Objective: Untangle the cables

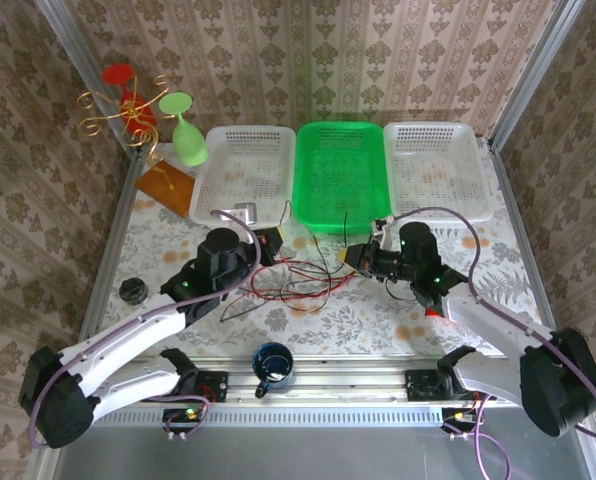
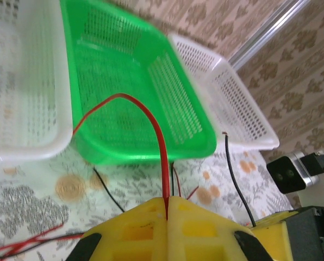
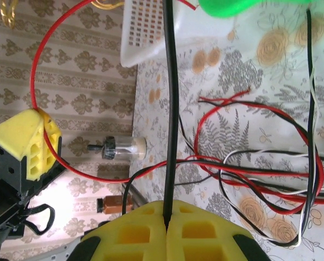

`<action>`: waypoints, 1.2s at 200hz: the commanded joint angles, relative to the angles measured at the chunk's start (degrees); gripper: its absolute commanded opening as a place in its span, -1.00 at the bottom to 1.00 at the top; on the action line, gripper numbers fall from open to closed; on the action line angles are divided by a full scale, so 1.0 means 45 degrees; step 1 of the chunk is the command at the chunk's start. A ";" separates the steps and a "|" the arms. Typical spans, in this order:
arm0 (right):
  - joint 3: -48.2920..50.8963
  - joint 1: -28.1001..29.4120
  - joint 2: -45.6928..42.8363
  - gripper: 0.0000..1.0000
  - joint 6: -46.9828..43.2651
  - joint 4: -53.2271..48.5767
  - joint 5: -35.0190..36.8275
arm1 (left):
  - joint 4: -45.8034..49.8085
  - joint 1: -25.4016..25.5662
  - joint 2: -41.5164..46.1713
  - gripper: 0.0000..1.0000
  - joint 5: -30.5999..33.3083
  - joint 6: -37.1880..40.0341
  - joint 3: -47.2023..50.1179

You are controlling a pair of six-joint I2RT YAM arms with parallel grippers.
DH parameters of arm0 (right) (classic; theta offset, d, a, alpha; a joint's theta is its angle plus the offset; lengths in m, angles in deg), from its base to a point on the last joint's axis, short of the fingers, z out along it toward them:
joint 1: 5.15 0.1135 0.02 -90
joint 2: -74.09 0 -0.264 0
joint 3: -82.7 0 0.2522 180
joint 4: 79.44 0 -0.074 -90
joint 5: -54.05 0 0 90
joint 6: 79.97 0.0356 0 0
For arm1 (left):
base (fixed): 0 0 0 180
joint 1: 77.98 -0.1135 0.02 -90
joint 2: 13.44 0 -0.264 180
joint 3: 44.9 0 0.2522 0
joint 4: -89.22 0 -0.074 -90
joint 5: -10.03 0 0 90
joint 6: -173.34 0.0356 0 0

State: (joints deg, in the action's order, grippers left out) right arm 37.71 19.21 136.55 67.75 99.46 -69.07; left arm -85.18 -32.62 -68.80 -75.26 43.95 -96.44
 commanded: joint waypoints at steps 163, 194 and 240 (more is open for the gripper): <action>-0.3920 -0.1638 -0.5324 -1.00 -0.4017 -0.6055 0.7763 | -0.0259 -0.1155 0.1391 -1.00 0.3255 0.5315 -0.3407; -0.5388 -0.1757 -0.5115 -1.00 -0.5324 -0.5872 0.8708 | 0.0128 -0.1160 0.1066 -1.00 0.3067 0.5693 -0.4329; -0.7907 -0.1841 -0.4185 -1.00 -0.7663 -0.5517 0.8904 | 0.1382 -0.1376 -0.0238 -1.00 0.3001 0.6863 -0.6394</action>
State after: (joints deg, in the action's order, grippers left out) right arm 7.64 11.26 116.15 41.69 73.34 -31.61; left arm -82.03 -37.78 -67.46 -60.64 70.42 -120.90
